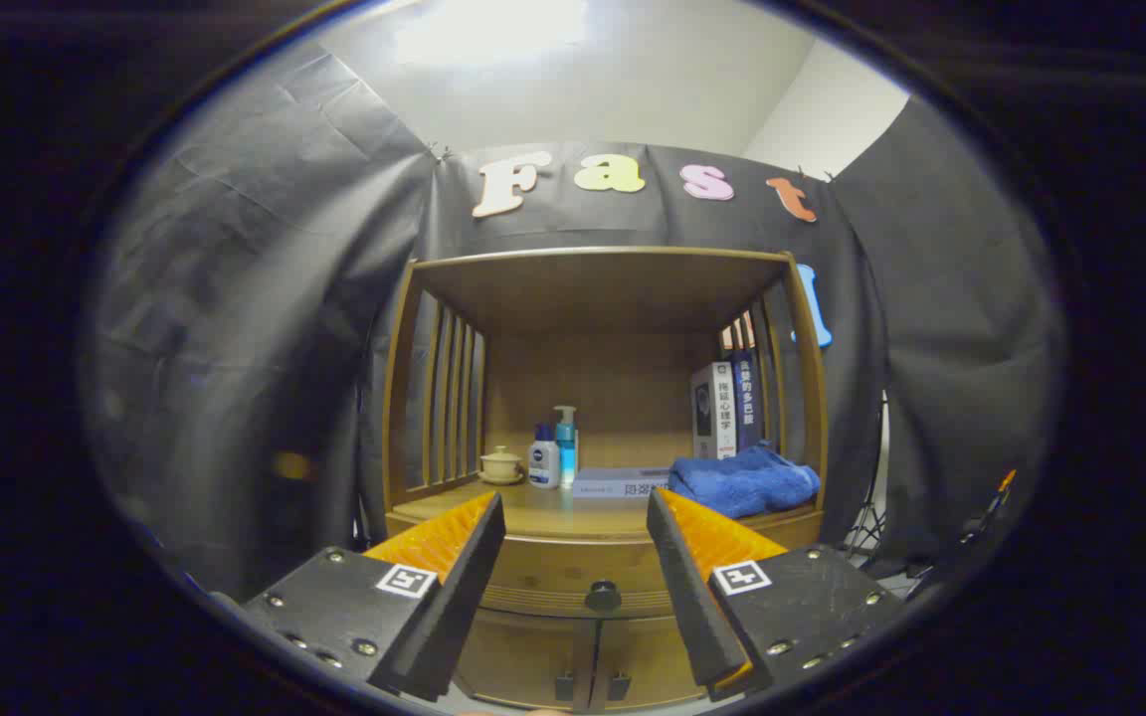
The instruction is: Pull open the drawer, take out the items inside it, and place them on the countertop above the cabinet.
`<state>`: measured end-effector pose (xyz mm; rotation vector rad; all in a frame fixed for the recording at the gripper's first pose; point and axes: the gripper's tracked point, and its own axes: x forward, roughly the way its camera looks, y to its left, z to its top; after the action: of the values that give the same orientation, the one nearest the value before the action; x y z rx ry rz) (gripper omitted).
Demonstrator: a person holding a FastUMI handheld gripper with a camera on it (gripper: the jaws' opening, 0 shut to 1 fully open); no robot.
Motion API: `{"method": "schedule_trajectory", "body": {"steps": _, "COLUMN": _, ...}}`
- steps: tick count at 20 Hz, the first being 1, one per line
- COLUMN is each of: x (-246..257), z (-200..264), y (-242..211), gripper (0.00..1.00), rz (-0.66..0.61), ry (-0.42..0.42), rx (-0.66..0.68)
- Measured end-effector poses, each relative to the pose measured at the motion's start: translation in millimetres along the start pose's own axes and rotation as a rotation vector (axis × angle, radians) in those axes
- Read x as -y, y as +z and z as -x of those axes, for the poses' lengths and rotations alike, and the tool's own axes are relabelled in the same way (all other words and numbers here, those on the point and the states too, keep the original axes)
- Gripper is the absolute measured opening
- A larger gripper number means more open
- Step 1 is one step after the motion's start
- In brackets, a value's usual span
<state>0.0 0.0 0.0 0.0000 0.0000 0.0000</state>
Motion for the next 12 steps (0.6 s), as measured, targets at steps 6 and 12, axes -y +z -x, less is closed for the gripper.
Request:
{"method": "schedule_trajectory", "body": {"steps": 6, "x": 5.6, "z": -9.3, "y": -12.8, "gripper": 0.86, "rz": -0.018, "ry": -0.006, "rx": -0.002}}
{"method": "schedule_trajectory", "body": {"steps": 12, "x": 10.4, "z": -21.6, "y": -23.8, "gripper": 0.86, "rz": -0.001, "ry": -0.023, "rx": -0.030}}
